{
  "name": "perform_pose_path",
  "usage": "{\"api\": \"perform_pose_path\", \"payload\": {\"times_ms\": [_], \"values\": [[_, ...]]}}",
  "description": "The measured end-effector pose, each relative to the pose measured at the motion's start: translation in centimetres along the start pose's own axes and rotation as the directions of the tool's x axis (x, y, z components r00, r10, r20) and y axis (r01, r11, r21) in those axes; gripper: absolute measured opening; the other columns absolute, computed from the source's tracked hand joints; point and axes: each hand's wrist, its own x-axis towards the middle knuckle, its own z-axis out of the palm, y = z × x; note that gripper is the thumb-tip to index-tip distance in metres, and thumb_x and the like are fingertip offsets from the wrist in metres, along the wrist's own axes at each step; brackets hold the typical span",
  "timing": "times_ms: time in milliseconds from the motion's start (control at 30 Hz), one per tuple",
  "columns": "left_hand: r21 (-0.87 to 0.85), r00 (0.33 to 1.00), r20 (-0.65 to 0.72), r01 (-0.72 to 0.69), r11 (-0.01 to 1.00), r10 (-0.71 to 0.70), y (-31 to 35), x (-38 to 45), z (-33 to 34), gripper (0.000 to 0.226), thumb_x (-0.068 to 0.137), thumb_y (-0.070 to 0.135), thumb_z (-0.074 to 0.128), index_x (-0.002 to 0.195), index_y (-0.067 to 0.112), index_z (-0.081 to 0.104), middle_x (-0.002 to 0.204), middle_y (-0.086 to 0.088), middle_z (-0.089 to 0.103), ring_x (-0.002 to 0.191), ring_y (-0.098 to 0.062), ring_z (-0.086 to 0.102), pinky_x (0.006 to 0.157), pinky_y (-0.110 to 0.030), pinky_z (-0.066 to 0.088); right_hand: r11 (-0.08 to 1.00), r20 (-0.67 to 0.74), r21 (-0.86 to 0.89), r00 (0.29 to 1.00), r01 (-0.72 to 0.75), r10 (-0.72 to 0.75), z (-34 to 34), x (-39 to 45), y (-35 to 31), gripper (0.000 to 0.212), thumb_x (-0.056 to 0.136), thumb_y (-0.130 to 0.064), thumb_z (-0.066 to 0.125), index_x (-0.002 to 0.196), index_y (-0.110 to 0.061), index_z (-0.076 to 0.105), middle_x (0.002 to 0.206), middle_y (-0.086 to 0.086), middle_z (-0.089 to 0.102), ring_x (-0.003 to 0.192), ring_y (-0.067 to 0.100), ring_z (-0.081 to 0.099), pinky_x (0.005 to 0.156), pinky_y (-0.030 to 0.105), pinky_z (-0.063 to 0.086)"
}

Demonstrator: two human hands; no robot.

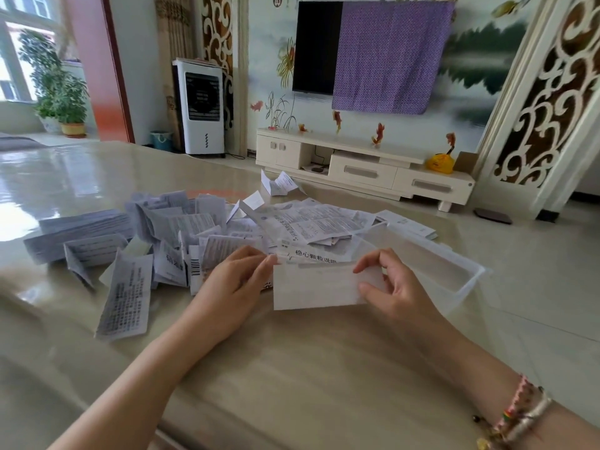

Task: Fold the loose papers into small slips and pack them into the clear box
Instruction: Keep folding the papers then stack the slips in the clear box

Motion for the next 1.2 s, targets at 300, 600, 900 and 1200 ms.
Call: {"api": "perform_pose_path", "payload": {"times_ms": [300,600,900,1200], "values": [[-0.120,0.977,0.105,0.199,0.973,-0.187,-0.4,0.2,0.1,0.077,0.091,0.070,0.017,0.084,0.024,0.078,0.087,0.009,0.074,0.088,-0.005,0.065,0.084,-0.011,0.043,0.935,0.137,0.108,0.936,-0.339,0.324,-0.7,2.7,-1.2,0.018,0.090,-0.002,0.056,0.096,-0.017,0.061,0.089,0.000,0.059,0.075,0.011,0.053,0.063,0.022,0.043],[0.219,0.987,0.158,-0.005,0.976,-0.030,-1.2,0.0,0.4,0.041,0.068,0.067,0.053,0.096,0.040,0.067,0.095,0.025,0.059,0.096,-0.010,0.050,0.091,-0.032,0.042,0.905,0.110,-0.407,0.977,-0.121,0.180,1.0,1.7,0.9,0.020,0.086,-0.012,0.057,0.099,-0.027,0.055,0.106,-0.009,0.056,0.077,0.001,0.048,0.064,0.016,0.036],[0.284,0.986,0.165,-0.043,0.958,-0.005,-1.1,-0.1,0.7,0.042,0.066,0.070,0.050,0.095,0.043,0.065,0.098,0.021,0.056,0.095,-0.003,0.042,0.096,-0.038,0.036,0.792,0.084,-0.610,0.994,-0.007,0.073,1.8,1.3,1.6,0.015,0.091,-0.026,0.055,0.104,-0.023,0.050,0.106,-0.006,0.056,0.102,0.015,0.050,0.085,0.031,0.041],[0.281,0.983,0.184,-0.053,0.958,0.000,-1.0,-0.3,0.6,0.051,0.056,0.082,0.051,0.088,0.043,0.059,0.100,0.027,0.053,0.100,0.008,0.037,0.096,-0.034,0.034,0.766,0.133,-0.642,0.989,0.038,0.063,1.9,1.0,2.2,0.022,0.091,-0.034,0.053,0.110,-0.025,0.048,0.111,-0.005,0.045,0.108,0.017,0.038,0.093,0.027,0.031]]}}
